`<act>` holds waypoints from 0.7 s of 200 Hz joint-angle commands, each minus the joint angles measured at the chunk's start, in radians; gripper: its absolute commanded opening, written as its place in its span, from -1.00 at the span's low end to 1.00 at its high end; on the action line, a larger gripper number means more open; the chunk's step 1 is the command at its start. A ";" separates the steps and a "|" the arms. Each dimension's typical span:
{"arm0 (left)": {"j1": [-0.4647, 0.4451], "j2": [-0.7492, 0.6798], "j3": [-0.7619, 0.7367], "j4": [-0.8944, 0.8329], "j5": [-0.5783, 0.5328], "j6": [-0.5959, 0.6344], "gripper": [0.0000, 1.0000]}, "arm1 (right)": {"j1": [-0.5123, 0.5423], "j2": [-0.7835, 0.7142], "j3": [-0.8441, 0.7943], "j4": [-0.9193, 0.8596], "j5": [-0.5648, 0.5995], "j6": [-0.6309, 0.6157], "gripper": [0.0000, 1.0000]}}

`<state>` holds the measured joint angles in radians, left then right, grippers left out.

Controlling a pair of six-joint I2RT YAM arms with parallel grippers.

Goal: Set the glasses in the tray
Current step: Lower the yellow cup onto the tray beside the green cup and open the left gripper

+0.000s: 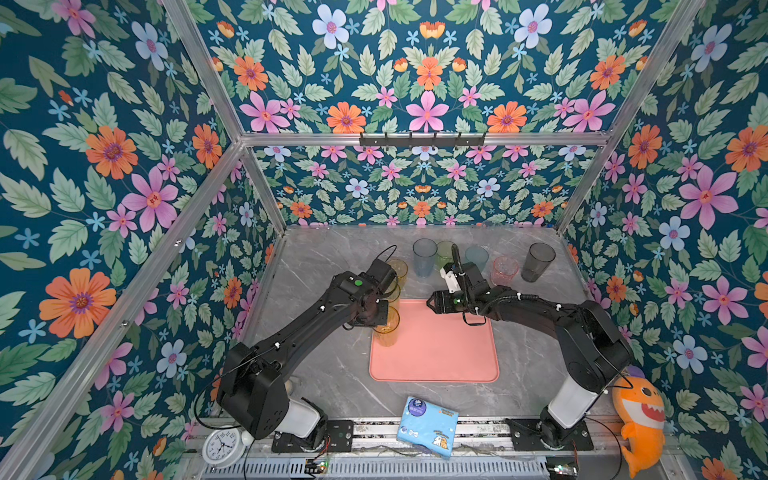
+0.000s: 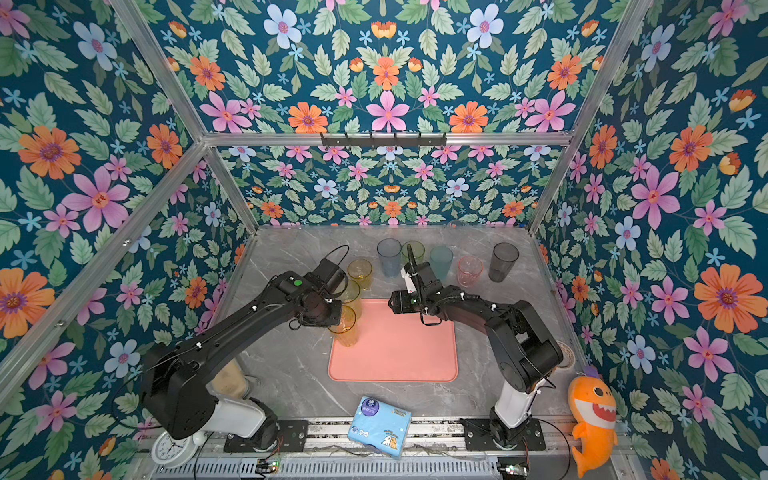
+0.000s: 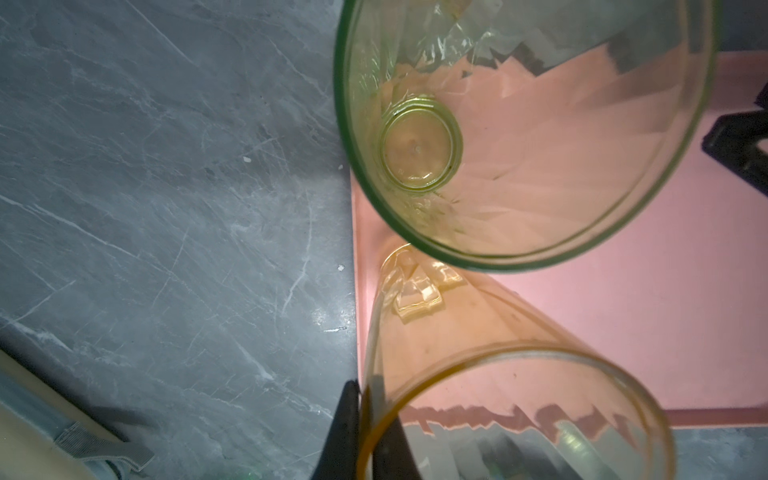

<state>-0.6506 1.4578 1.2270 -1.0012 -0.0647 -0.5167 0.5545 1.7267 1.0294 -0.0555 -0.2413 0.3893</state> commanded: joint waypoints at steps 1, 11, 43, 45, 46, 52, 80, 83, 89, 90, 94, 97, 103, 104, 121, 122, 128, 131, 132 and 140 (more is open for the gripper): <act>-0.003 0.007 0.008 0.003 -0.010 -0.002 -1.00 | 0.000 -0.003 0.006 -0.010 0.008 -0.001 0.52; -0.005 0.012 0.009 0.005 -0.009 -0.001 -1.00 | 0.000 -0.003 0.006 -0.010 0.008 -0.001 0.52; -0.012 0.028 0.012 0.007 -0.010 0.000 -1.00 | 0.001 -0.001 0.007 -0.010 0.007 -0.002 0.52; -0.012 0.029 0.013 0.007 -0.011 0.000 -1.00 | 0.001 -0.001 0.007 -0.010 0.007 -0.001 0.52; -0.012 0.029 0.014 0.006 -0.012 0.000 -1.00 | 0.001 -0.002 0.008 -0.010 0.007 -0.001 0.52; -0.013 0.032 0.013 0.006 -0.013 0.000 -1.00 | 0.001 -0.001 0.008 -0.010 0.008 0.000 0.52; -0.015 0.043 0.013 0.000 -0.022 -0.003 -1.00 | 0.000 0.000 0.009 -0.012 0.007 -0.002 0.52; -0.015 0.045 0.013 0.000 -0.023 -0.005 -1.00 | 0.001 0.000 0.009 -0.012 0.008 -0.001 0.52; -0.015 0.048 0.013 -0.002 -0.023 -0.004 -1.00 | 0.001 -0.001 0.009 -0.012 0.007 -0.001 0.52; -0.014 0.048 0.013 -0.002 -0.022 -0.005 -1.00 | 0.001 -0.001 0.009 -0.012 0.007 -0.001 0.52; -0.016 0.049 0.013 -0.002 -0.023 -0.006 -0.98 | 0.001 0.000 0.009 -0.012 0.006 -0.001 0.52; -0.016 0.051 0.013 -0.002 -0.023 -0.006 -0.96 | 0.001 0.000 0.009 -0.013 0.006 -0.001 0.52; -0.016 0.054 0.013 -0.002 -0.022 -0.005 -0.93 | 0.001 0.000 0.009 -0.013 0.007 -0.001 0.52; -0.016 0.054 0.013 -0.002 -0.022 -0.005 -0.92 | 0.001 -0.001 0.009 -0.013 0.007 -0.002 0.52; -0.018 0.056 0.016 -0.007 -0.027 -0.004 -0.83 | 0.001 0.000 0.009 -0.013 0.007 -0.001 0.52; -0.018 0.057 0.016 -0.007 -0.027 -0.005 -0.83 | 0.001 0.000 0.009 -0.013 0.007 0.000 0.52; -0.018 0.057 0.016 -0.008 -0.029 -0.003 -0.79 | -0.001 -0.001 0.009 -0.014 0.006 -0.001 0.52; -0.017 0.056 0.016 -0.008 -0.030 -0.002 -0.78 | 0.001 -0.001 0.009 -0.015 0.006 0.000 0.52; -0.018 0.056 0.016 -0.008 -0.030 -0.003 -0.77 | 0.001 -0.001 0.009 -0.016 0.006 -0.001 0.52; -0.018 0.057 0.017 -0.010 -0.032 -0.004 -0.74 | 0.001 0.000 0.009 -0.015 0.007 -0.002 0.52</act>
<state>-0.6674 1.5105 1.2419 -0.9962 -0.0788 -0.5198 0.5545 1.7267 1.0294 -0.0563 -0.2390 0.3893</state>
